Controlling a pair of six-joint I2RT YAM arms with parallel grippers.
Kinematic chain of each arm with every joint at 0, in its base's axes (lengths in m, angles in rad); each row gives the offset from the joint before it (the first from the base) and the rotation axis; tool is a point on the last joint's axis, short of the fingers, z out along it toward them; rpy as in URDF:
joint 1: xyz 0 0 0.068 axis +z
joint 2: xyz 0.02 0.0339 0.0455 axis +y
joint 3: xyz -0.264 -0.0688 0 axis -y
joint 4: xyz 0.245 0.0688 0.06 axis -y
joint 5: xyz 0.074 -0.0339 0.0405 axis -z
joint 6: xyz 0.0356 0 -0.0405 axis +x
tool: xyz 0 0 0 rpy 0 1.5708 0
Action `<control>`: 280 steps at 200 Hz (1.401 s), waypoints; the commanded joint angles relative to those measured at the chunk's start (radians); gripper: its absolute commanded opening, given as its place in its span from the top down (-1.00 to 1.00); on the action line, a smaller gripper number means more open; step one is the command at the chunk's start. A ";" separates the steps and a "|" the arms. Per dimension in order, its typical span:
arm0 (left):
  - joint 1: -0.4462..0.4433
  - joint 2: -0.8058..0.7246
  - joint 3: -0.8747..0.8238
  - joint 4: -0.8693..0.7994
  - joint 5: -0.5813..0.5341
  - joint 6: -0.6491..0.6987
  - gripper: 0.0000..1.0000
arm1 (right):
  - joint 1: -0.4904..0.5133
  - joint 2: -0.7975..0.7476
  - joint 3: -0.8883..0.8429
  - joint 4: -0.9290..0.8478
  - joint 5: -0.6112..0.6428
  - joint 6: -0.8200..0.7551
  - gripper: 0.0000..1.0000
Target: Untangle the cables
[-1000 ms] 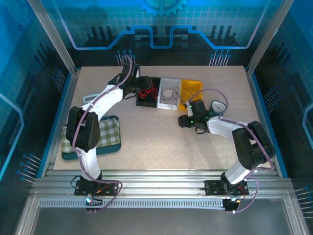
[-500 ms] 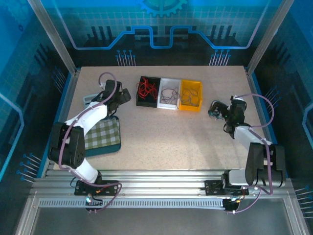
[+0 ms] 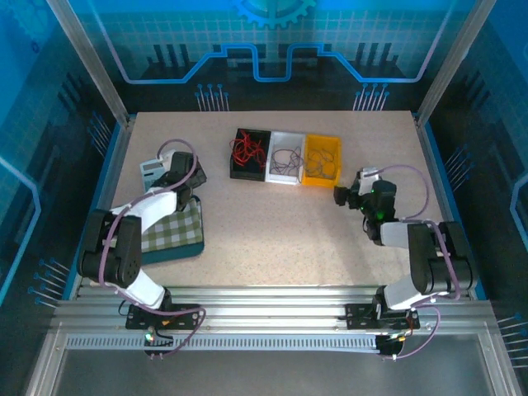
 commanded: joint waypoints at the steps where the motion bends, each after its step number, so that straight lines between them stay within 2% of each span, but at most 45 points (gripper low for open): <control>1: 0.011 -0.099 -0.074 0.098 0.001 0.029 -0.99 | -0.004 0.009 -0.039 0.149 0.041 -0.053 -0.99; 32: 0.013 -0.157 -0.114 0.074 0.104 0.074 -0.99 | 0.009 0.015 -0.016 0.114 0.052 -0.064 -0.99; 82: 0.015 -0.285 -0.198 0.039 0.158 0.093 -0.99 | 0.010 0.018 -0.017 0.123 0.056 -0.064 -0.99; 117: 0.031 -0.315 -0.205 0.013 0.214 0.210 -0.99 | 0.010 0.018 -0.017 0.123 0.056 -0.063 -0.99; 143: 0.048 -0.291 -0.221 0.098 0.163 0.249 -0.99 | 0.010 0.017 -0.017 0.122 0.056 -0.064 -0.99; 157: 0.050 -0.263 -0.307 0.306 0.081 0.274 -0.99 | 0.010 0.018 -0.016 0.122 0.056 -0.064 -0.99; 172: 0.066 -0.189 -0.382 0.490 0.035 0.245 -0.99 | 0.010 0.018 -0.017 0.122 0.055 -0.065 -0.99; 178: 0.067 -0.184 -0.356 0.425 0.021 0.205 -0.99 | 0.010 0.018 -0.017 0.122 0.055 -0.065 -1.00; 213: 0.069 -0.160 -0.347 0.454 0.065 0.262 -0.99 | 0.010 0.018 -0.017 0.122 0.055 -0.065 -0.99; 223: 0.069 -0.164 -0.386 0.555 0.049 0.337 -0.99 | 0.011 0.018 -0.017 0.122 0.054 -0.066 -0.99; 227: 0.069 -0.159 -0.418 0.650 0.028 0.362 -0.99 | 0.010 0.017 -0.017 0.122 0.055 -0.066 -0.99; 232: 0.087 -0.140 -0.448 0.753 0.027 0.352 -0.99 | 0.010 0.017 -0.017 0.122 0.055 -0.066 -0.99; 241: 0.115 -0.104 -0.453 0.800 0.058 0.340 -0.99 | 0.010 0.018 -0.017 0.122 0.054 -0.065 -0.99; 251: 0.095 -0.098 -0.430 0.750 0.077 0.356 -0.99 | 0.010 0.019 -0.017 0.122 0.056 -0.066 -0.99; 261: 0.095 -0.079 -0.439 0.804 0.131 0.388 -0.99 | 0.010 0.017 -0.017 0.121 0.055 -0.064 -0.99; 280: 0.095 -0.069 -0.434 0.803 0.186 0.401 -0.99 | 0.010 0.016 -0.015 0.117 0.053 -0.064 -0.99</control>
